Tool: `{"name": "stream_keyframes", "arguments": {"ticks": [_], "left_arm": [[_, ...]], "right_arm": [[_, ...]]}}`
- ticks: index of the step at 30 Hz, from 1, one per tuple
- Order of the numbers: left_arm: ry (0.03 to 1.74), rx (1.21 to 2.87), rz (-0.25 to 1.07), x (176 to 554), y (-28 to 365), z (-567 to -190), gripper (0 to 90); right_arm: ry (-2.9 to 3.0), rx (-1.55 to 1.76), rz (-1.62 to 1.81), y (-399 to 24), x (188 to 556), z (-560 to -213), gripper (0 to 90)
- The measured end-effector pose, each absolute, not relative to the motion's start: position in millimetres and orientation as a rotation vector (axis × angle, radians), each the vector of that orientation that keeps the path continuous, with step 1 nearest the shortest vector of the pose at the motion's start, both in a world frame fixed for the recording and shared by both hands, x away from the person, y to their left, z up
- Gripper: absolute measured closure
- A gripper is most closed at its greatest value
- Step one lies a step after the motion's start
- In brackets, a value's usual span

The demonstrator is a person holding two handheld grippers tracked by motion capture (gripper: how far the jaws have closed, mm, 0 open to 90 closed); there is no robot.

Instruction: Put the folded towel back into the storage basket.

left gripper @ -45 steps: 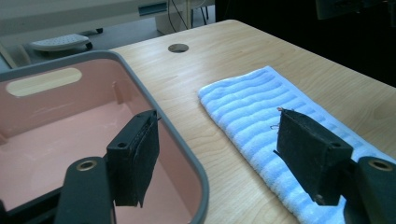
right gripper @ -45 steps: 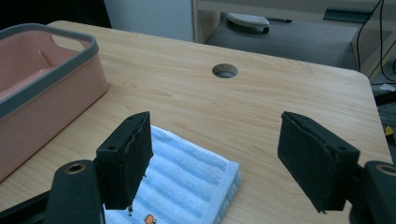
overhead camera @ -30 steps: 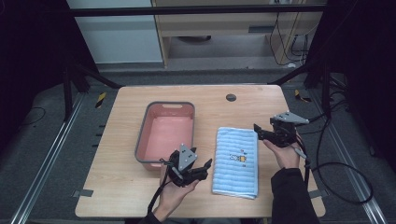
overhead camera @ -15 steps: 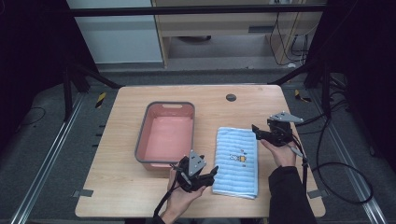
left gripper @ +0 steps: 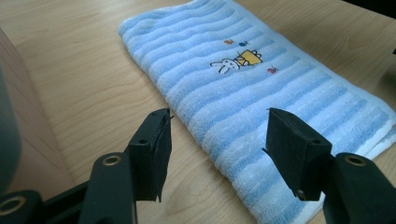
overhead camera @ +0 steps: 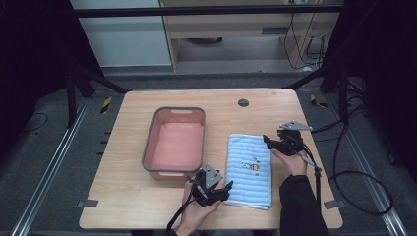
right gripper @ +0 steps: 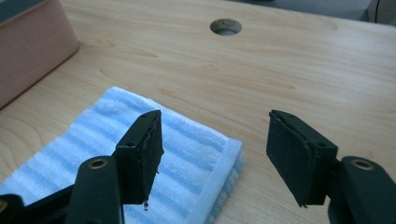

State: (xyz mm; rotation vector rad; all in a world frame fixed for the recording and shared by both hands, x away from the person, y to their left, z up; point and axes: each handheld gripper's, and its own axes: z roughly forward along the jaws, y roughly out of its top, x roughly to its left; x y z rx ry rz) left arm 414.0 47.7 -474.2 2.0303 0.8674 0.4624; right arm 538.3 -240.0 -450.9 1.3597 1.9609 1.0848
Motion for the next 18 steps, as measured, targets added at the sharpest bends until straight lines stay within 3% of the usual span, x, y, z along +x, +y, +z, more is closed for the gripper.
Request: {"name": "stream_keyframes", "arguments": {"ticks": [18], "left_arm": [[0.887, 2.076, 0.414, 413.9, 41.8, -497.8, 46.9]], "right_arm": [[2.027, 1.410, 1.027, -236.6, 547.2, -477.9, 43.2]]}}
